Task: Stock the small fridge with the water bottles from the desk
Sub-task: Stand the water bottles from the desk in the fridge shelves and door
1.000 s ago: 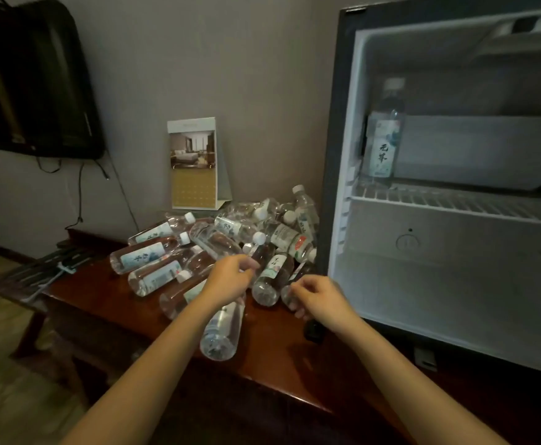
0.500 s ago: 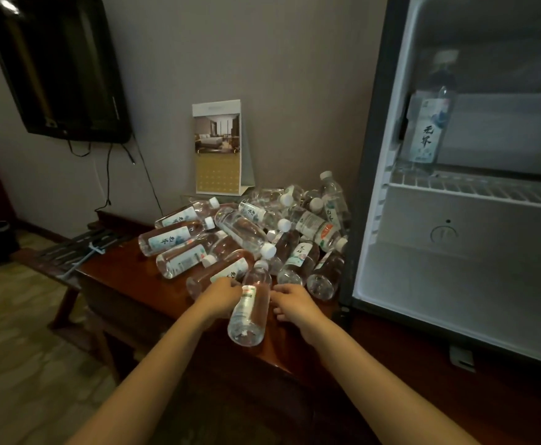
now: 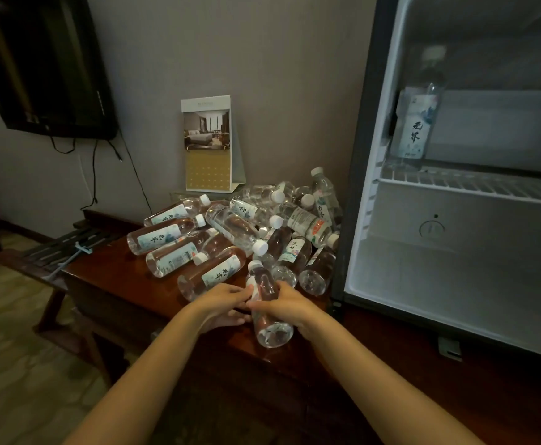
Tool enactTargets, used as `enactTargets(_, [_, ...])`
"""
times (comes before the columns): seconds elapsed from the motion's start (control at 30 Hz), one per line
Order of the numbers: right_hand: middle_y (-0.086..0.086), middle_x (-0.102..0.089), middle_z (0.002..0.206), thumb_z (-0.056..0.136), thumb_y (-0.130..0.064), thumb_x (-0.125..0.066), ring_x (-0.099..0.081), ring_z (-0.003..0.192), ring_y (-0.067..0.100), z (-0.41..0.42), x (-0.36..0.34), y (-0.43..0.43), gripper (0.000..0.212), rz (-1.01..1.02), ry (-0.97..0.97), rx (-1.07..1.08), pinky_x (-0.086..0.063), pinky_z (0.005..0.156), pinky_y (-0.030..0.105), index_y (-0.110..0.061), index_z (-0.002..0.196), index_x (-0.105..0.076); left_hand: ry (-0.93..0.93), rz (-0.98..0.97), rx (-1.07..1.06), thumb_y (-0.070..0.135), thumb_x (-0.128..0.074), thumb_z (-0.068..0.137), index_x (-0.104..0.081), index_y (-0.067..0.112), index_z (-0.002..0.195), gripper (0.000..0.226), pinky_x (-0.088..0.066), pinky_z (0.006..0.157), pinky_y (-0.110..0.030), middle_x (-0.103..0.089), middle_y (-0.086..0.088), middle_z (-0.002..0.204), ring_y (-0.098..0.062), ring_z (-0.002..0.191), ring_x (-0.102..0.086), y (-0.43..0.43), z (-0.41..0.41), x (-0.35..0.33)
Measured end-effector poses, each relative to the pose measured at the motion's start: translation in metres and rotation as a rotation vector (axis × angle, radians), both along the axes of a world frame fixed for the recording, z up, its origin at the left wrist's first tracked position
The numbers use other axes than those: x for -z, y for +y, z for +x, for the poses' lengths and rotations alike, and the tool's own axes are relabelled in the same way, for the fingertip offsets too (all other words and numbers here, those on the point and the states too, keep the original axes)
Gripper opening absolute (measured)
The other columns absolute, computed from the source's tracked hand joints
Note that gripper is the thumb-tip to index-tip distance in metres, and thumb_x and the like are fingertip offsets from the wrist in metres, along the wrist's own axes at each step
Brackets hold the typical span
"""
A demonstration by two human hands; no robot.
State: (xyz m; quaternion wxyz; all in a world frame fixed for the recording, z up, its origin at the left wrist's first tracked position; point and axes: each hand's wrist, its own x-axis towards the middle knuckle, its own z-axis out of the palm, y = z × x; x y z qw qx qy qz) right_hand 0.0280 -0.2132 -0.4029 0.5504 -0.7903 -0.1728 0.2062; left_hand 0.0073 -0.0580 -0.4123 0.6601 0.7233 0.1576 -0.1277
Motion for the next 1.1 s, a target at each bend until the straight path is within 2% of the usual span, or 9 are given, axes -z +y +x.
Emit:
enactTargets(0.07, [-0.009,-0.064,0.078,0.076,-0.01,-0.071,-0.061,0.064,-0.002,-0.001,0.001,-0.002,0.022,0.0,-0.014,0.008,-0.054,0.061,0.018,-0.023,0.088,-0.057,0.009,0.017,0.005,0.039,-0.057,0.089,-0.062,0.004,0.099,0.037,-0.052,0.053,-0.019,-0.065,-0.013,0.09,-0.014,0.057,-0.063,-0.005,-0.001,-0.002])
enactTargets(0.13, [-0.007,-0.059,0.095,0.075,-0.011,-0.071,-0.058,0.08,0.002,0.0,-0.001,-0.009,0.048,0.008,0.019,0.031,-0.052,0.065,0.021,-0.019,0.115,-0.045,0.012,0.035,0.022,0.048,-0.056,0.086,-0.065,0.005,0.095,0.045,-0.053,0.056,-0.021,-0.068,-0.013,0.091,-0.015,0.06,-0.064,-0.009,-0.003,-0.004])
enactTargets(0.27, [0.0,-0.061,0.107,0.075,-0.011,-0.073,-0.063,0.094,0.017,-0.001,0.002,-0.03,0.088,0.071,0.162,-0.041,-0.053,0.076,0.03,-0.027,0.144,-0.022,-0.041,-0.072,0.071,0.058,-0.041,0.089,-0.062,0.016,0.108,0.051,-0.056,0.073,-0.029,-0.071,-0.01,0.101,-0.023,0.087,-0.069,-0.008,-0.005,-0.002])
enactTargets(0.4, [0.008,-0.063,0.112,0.078,-0.003,-0.069,-0.065,0.1,0.025,-0.006,0.001,-0.046,0.081,0.165,0.221,-0.113,-0.055,0.085,0.042,-0.025,0.142,-0.025,-0.154,-0.225,0.07,0.056,-0.05,0.083,-0.054,0.021,0.119,0.051,-0.055,0.082,-0.037,-0.066,-0.013,0.114,-0.03,0.101,-0.065,-0.008,-0.005,-0.007])
enactTargets(0.67, [0.013,-0.056,0.125,0.082,0.002,-0.063,-0.06,0.112,0.027,-0.013,-0.019,-0.065,0.064,0.265,0.234,-0.211,-0.048,0.096,0.046,-0.022,0.134,-0.034,-0.487,0.133,-0.073,0.045,-0.055,0.087,-0.061,0.025,0.09,0.021,-0.047,0.05,-0.013,-0.071,0.013,0.076,0.004,0.065,-0.065,-0.044,-0.004,-0.041])
enactTargets(0.73, [0.009,-0.057,0.125,0.081,-0.001,-0.066,-0.059,0.113,0.023,-0.013,-0.026,-0.072,0.065,0.263,0.175,-0.188,-0.047,0.098,0.046,-0.024,0.134,-0.035,-0.588,0.195,-0.057,0.044,-0.057,0.086,-0.061,0.026,0.091,0.019,-0.049,0.056,-0.015,-0.07,0.01,0.082,0.0,0.07,-0.066,-0.056,-0.005,-0.055])
enactTargets(0.87, [-0.004,-0.062,0.119,0.076,-0.017,-0.075,-0.062,0.107,0.011,-0.015,-0.048,-0.09,0.068,0.177,-0.028,-0.105,-0.05,0.092,0.034,-0.028,0.133,-0.038,-0.727,0.339,-0.007,0.045,-0.062,0.081,-0.062,0.028,0.092,0.021,-0.056,0.073,-0.038,-0.07,0.006,0.086,-0.011,0.079,-0.068,-0.085,-0.007,-0.083])
enactTargets(1.0, [-0.01,-0.063,0.117,0.074,-0.017,-0.078,-0.062,0.104,0.002,-0.021,-0.07,-0.119,0.069,0.172,-0.189,-0.076,-0.052,0.078,0.018,-0.029,0.131,-0.041,-0.879,0.456,0.036,0.062,-0.059,0.064,-0.059,0.037,0.089,0.036,-0.056,0.071,-0.036,-0.068,0.016,0.081,-0.001,0.074,-0.065,-0.118,-0.011,-0.109])
enactTargets(1.1, [-0.015,-0.067,0.107,0.074,-0.013,-0.077,-0.063,0.098,-0.003,-0.028,-0.082,-0.144,0.056,0.19,-0.275,-0.034,-0.05,0.07,0.011,-0.032,0.118,-0.047,-0.953,0.483,0.102,0.064,-0.058,0.062,-0.059,0.034,0.09,0.042,-0.055,0.072,-0.044,-0.069,0.01,0.082,-0.009,0.075,-0.066,-0.14,-0.012,-0.124])
